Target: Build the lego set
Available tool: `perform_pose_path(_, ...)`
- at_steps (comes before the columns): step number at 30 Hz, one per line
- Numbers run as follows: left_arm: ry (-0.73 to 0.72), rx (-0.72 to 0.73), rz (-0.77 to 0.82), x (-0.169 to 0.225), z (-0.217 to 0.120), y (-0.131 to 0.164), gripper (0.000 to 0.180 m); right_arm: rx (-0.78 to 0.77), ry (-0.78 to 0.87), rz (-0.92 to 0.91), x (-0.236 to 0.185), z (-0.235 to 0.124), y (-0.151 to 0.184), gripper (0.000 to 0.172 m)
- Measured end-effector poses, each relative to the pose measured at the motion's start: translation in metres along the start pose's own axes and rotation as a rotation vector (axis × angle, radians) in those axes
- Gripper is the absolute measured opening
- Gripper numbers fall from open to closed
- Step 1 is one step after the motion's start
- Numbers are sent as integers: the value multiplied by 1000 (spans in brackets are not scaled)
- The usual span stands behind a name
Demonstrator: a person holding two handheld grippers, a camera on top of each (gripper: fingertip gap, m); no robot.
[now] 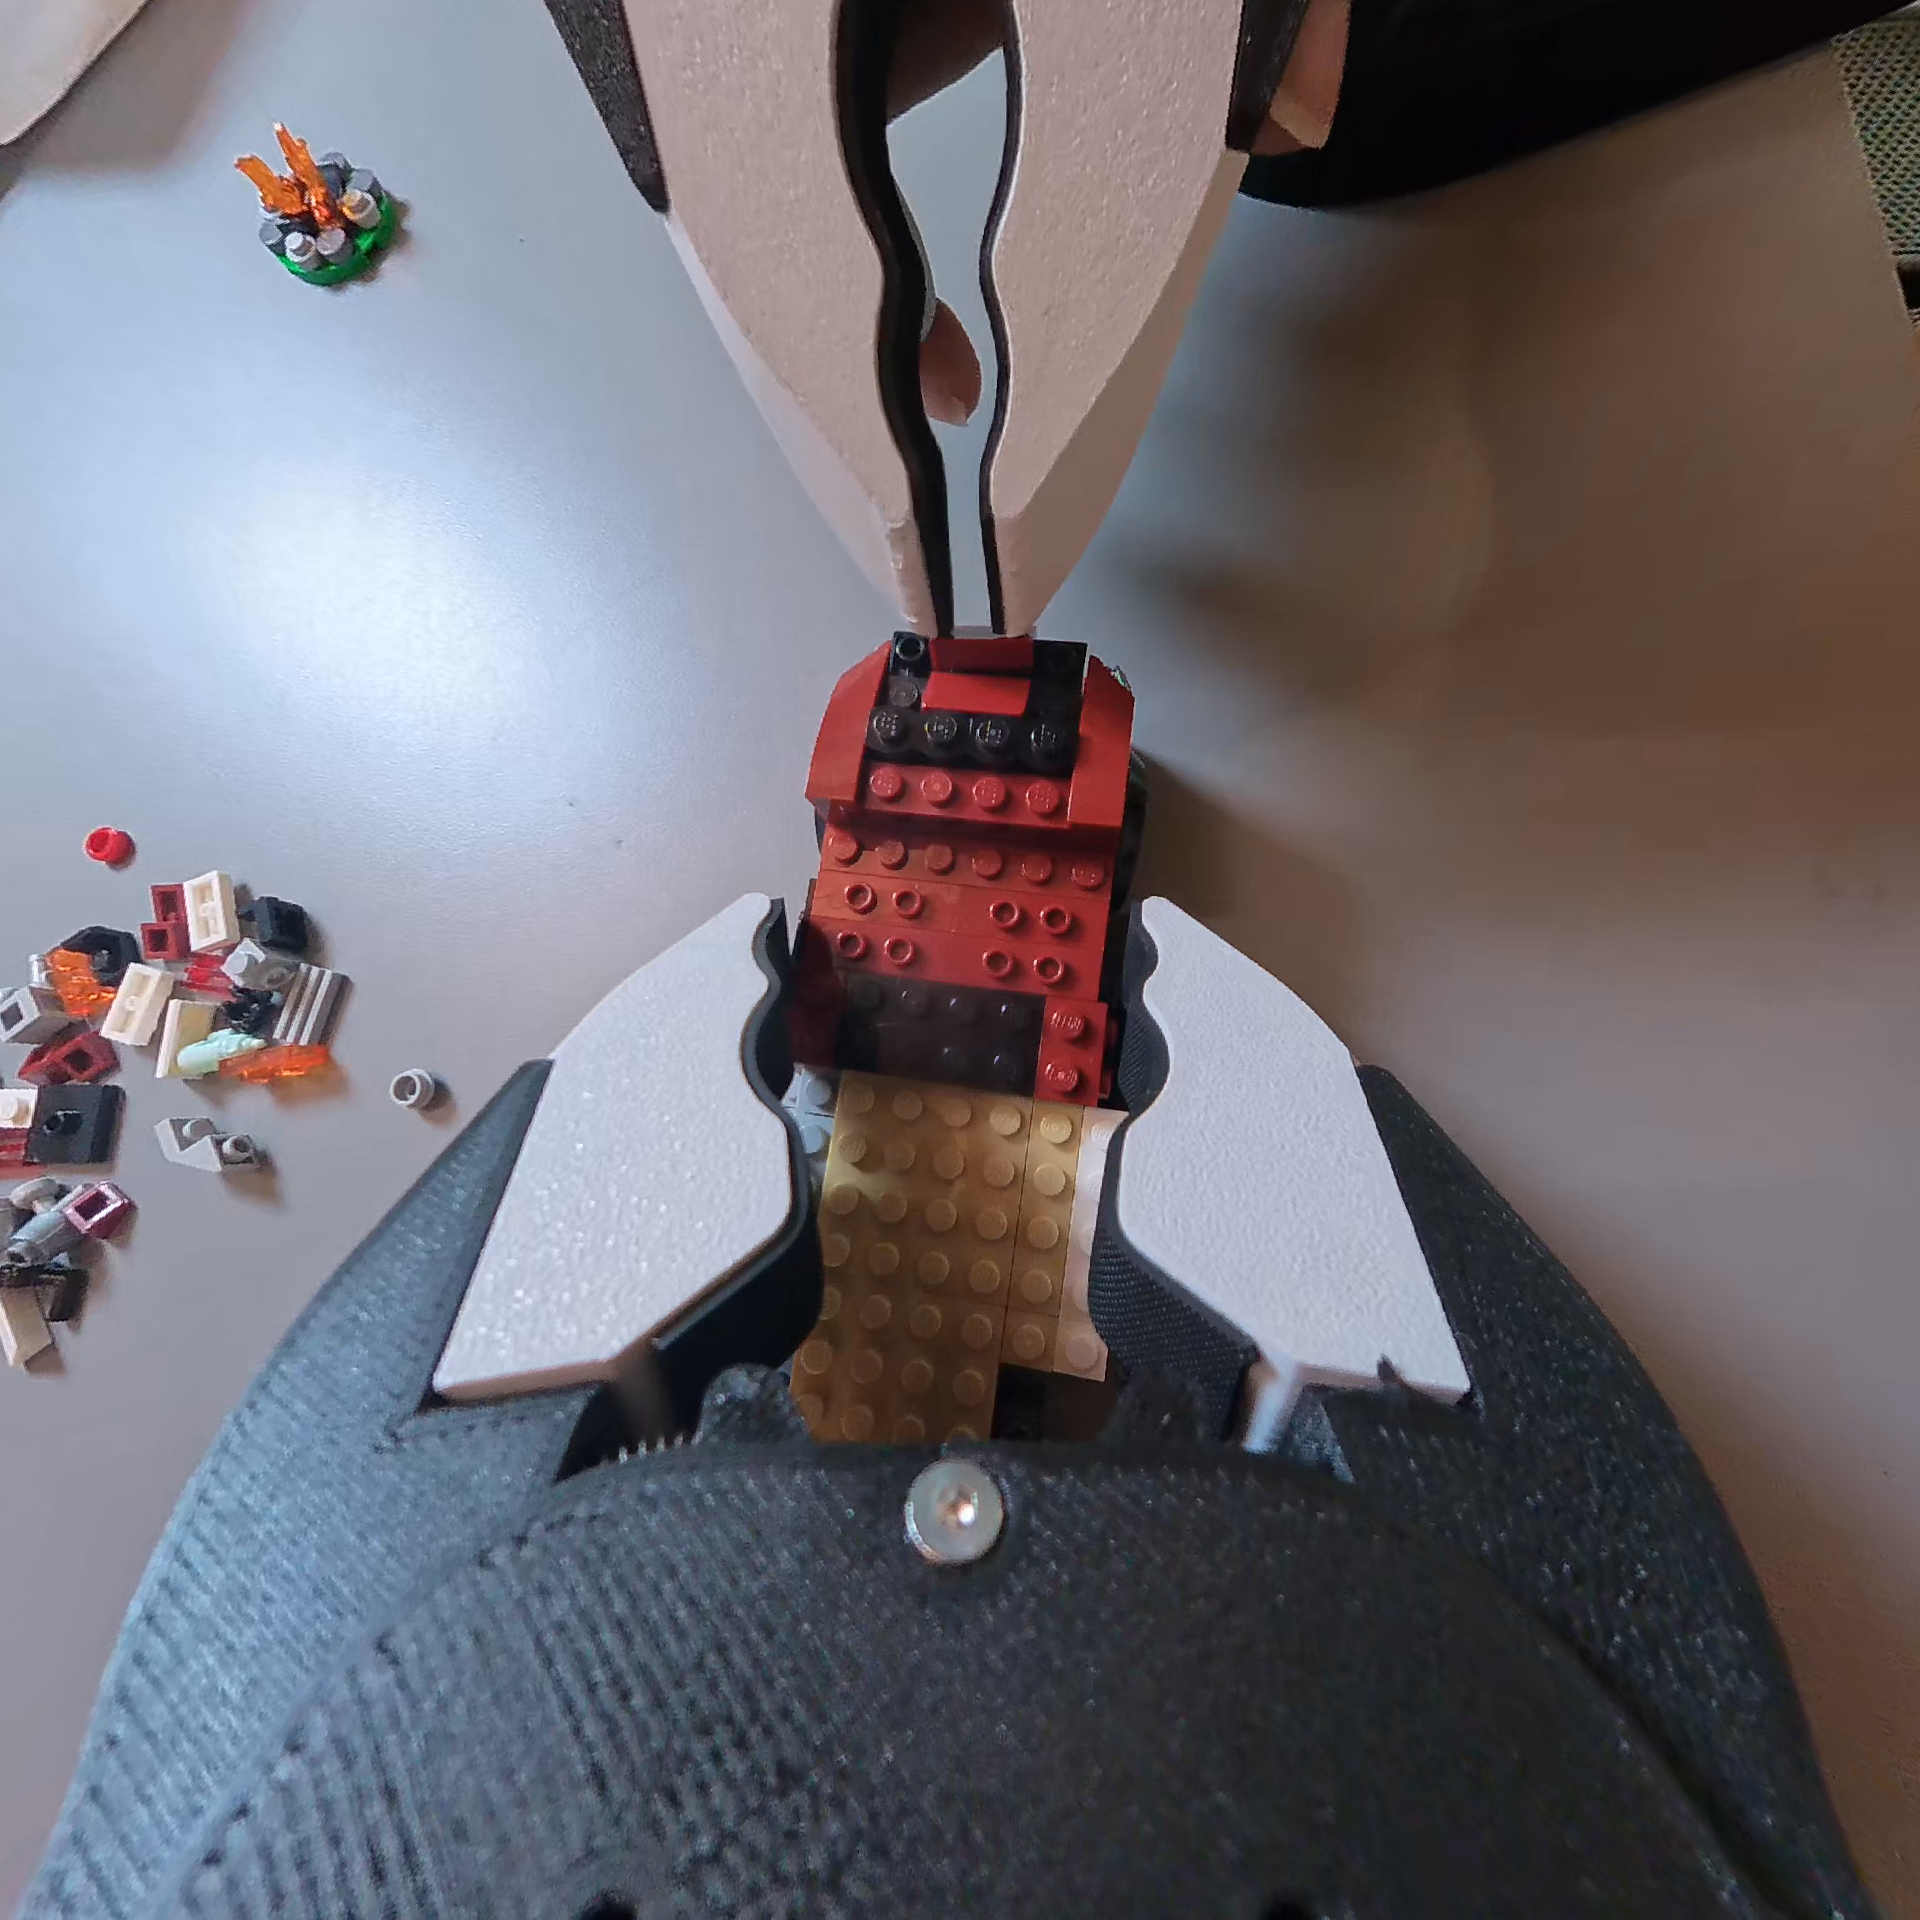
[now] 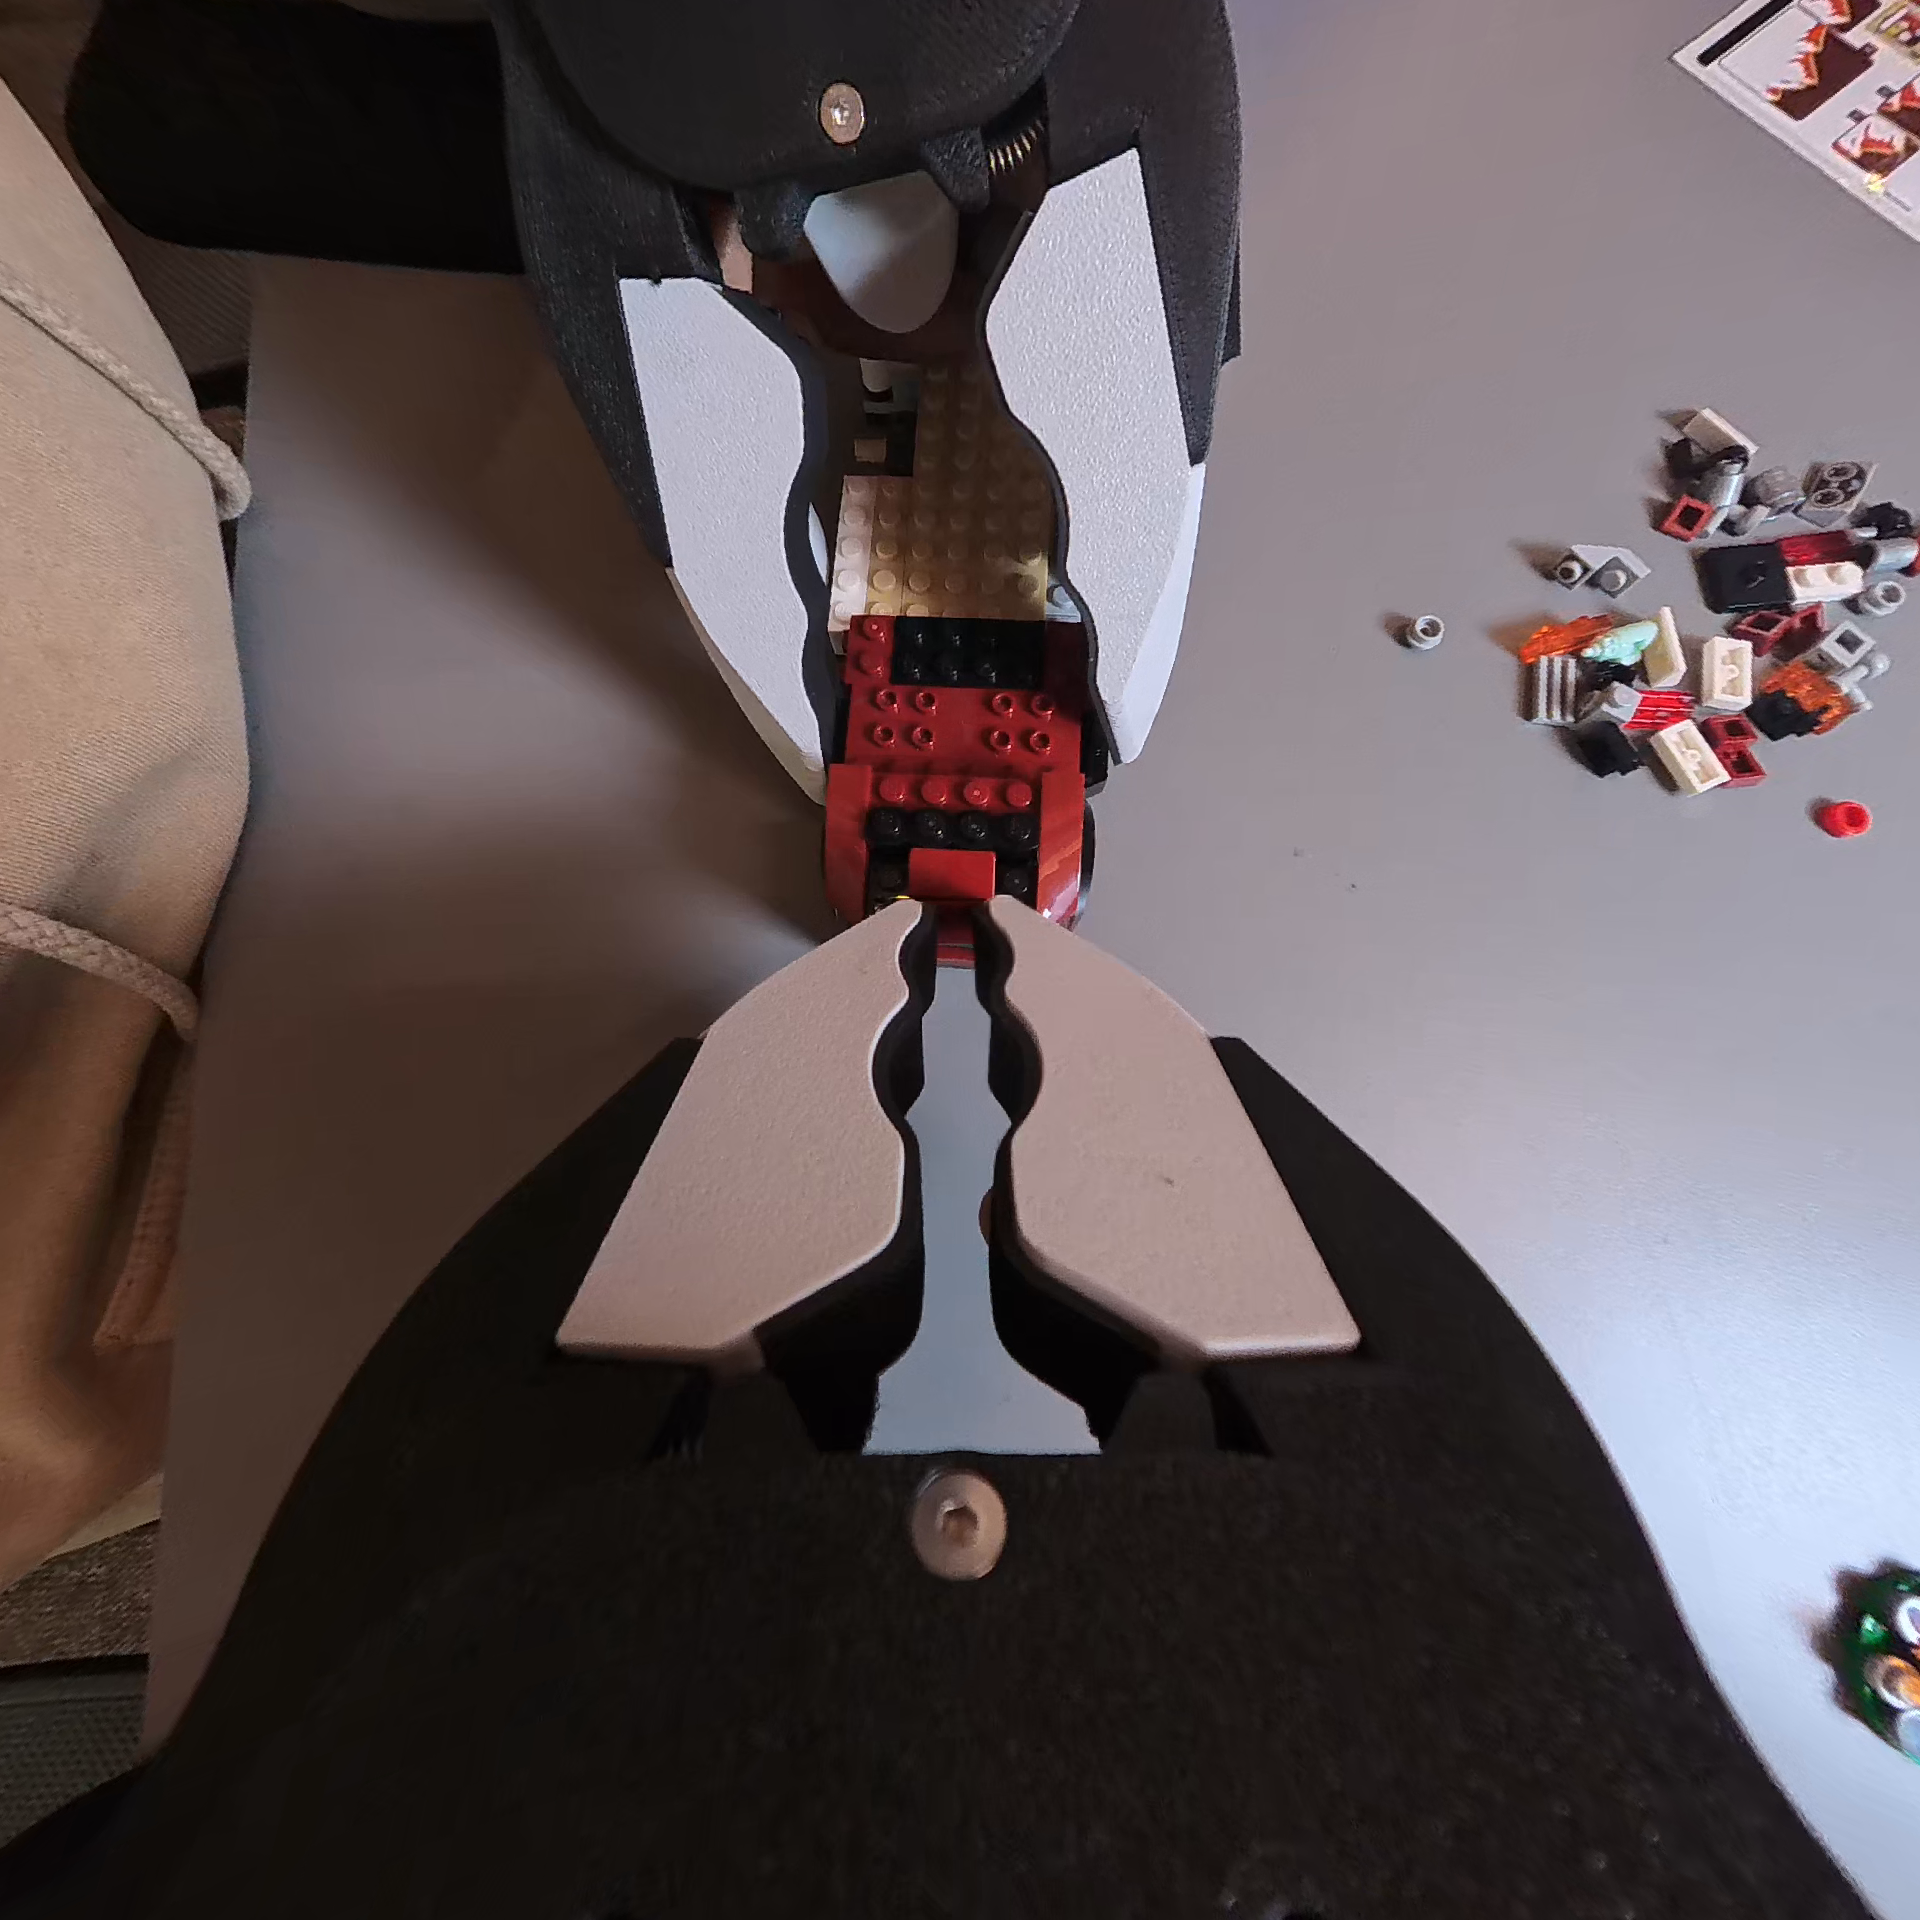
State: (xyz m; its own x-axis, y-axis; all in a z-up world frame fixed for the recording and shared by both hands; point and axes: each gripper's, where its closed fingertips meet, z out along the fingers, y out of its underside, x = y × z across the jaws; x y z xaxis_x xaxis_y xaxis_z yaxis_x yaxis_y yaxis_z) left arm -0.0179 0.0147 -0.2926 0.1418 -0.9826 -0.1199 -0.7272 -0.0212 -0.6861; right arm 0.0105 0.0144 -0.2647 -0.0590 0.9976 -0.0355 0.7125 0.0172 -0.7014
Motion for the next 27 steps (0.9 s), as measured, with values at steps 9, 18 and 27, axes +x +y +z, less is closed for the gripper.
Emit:
perform_pose_path(9, 0, 0, 2, 0, 0, 0, 61, 83, 56, 16, 11, -13, -13, 10)
perform_pose_path(18, -9, -10, -1, 0, 0, 1, 61, 462, 517, 49, 118, -77, -107, 25)
perform_pose_path(27, -10, -14, 2, 1, 0, 1, 61, 746, 777, 131, 204, -102, -171, 3)
